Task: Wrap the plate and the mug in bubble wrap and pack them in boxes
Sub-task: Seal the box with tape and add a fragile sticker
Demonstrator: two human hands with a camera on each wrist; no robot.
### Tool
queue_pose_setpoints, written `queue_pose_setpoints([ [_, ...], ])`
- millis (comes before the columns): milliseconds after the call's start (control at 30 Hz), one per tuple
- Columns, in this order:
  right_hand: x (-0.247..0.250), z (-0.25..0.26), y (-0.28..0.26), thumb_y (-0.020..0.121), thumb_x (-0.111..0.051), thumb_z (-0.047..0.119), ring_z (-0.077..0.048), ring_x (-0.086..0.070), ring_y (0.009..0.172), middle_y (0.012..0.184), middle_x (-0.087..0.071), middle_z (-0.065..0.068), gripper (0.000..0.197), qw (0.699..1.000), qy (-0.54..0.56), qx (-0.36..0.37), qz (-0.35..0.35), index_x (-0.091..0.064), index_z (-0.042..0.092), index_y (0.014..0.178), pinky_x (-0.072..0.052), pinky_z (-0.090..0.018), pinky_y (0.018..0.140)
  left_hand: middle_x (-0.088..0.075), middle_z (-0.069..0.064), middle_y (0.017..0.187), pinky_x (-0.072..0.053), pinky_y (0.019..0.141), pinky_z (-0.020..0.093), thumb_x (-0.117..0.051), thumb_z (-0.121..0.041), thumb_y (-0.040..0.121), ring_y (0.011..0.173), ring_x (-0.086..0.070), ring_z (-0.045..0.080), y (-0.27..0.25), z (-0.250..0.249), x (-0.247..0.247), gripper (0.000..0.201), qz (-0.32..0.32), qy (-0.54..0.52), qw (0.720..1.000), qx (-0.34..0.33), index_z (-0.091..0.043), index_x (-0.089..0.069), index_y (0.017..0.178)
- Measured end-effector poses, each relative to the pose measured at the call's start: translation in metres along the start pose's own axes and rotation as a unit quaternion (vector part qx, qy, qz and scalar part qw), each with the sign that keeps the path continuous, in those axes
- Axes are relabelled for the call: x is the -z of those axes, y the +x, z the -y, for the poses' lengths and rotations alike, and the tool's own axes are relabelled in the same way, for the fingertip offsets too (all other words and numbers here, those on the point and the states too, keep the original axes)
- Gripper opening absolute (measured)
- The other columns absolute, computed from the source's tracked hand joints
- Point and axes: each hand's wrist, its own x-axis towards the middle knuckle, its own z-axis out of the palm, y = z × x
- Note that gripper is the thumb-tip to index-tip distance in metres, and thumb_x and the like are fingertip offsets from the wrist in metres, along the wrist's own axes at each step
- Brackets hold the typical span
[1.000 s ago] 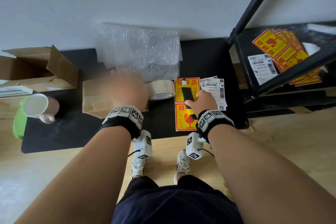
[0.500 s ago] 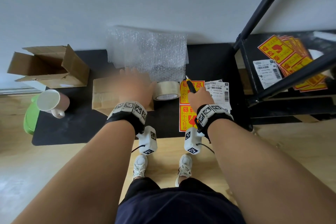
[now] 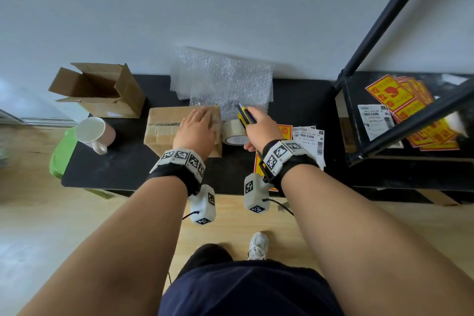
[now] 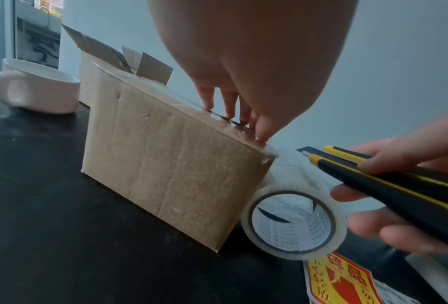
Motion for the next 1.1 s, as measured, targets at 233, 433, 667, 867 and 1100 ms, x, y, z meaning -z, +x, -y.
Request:
queue_pose_setpoints([
  [233, -0.013, 0.010, -0.021, 0.090, -0.033, 0.003, -0.027, -0.070, 0.065, 0.121, -0.060, -0.008, 0.066, 0.999, 0.003, -0.033, 0.026, -0.031, 0.028, 0.151, -0.057, -0.034, 0.055, 0.001, 0.001, 0.162, -0.003, 0.121, 0.041, -0.033, -0.030, 0.103, 0.149, 0.002, 0.021, 0.007, 0.007, 0.004, 0.058, 0.094, 0.037, 0.995, -0.024, -0.015, -0.009, 0.154],
  [433, -0.026, 0.015, -0.021, 0.089, -0.034, 0.007, -0.023, -0.065, 0.048, 0.088, -0.064, -0.014, 0.049, 0.996, -0.069, -0.037, 0.044, -0.046, 0.018, 0.135, -0.041, -0.020, 0.035, 0.000, 0.002, 0.162, -0.008, 0.122, 0.042, -0.035, -0.031, 0.103, 0.149, 0.001, 0.022, 0.010, 0.011, 0.007, 0.060, 0.108, 0.041, 0.993, -0.039, -0.015, -0.008, 0.154],
  [667, -0.026, 0.020, -0.022, 0.091, -0.033, 0.005, -0.032, -0.070, 0.066, 0.103, -0.063, -0.019, 0.048, 0.994, -0.085, -0.052, 0.053, -0.044, 0.016, 0.136, -0.053, -0.032, 0.049, 0.002, 0.003, 0.162, -0.008, 0.121, 0.043, -0.034, -0.030, 0.104, 0.149, 0.002, 0.023, 0.013, 0.011, 0.008, 0.060, 0.120, 0.049, 0.991, -0.046, -0.014, -0.006, 0.154],
  [867, -0.032, 0.020, -0.013, 0.084, -0.032, -0.002, -0.033, -0.072, 0.067, 0.084, -0.067, -0.022, 0.057, 0.988, -0.117, -0.052, 0.083, -0.046, 0.015, 0.136, -0.054, -0.035, 0.051, 0.004, 0.003, 0.162, -0.009, 0.121, 0.043, -0.034, -0.027, 0.104, 0.149, 0.003, 0.023, 0.012, 0.010, 0.008, 0.060, 0.124, 0.049, 0.990, -0.045, -0.014, -0.005, 0.154],
  [1100, -0.018, 0.024, -0.014, 0.088, -0.042, 0.001, -0.029, -0.073, 0.071, 0.085, -0.067, -0.011, 0.051, 0.985, -0.137, -0.063, 0.080, -0.049, 0.016, 0.137, -0.056, -0.039, 0.072, 0.004, 0.003, 0.162, -0.008, 0.121, 0.043, -0.035, -0.028, 0.104, 0.149, 0.003, 0.023, 0.010, 0.010, 0.008, 0.061, 0.114, 0.043, 0.992, -0.040, -0.014, -0.006, 0.154],
])
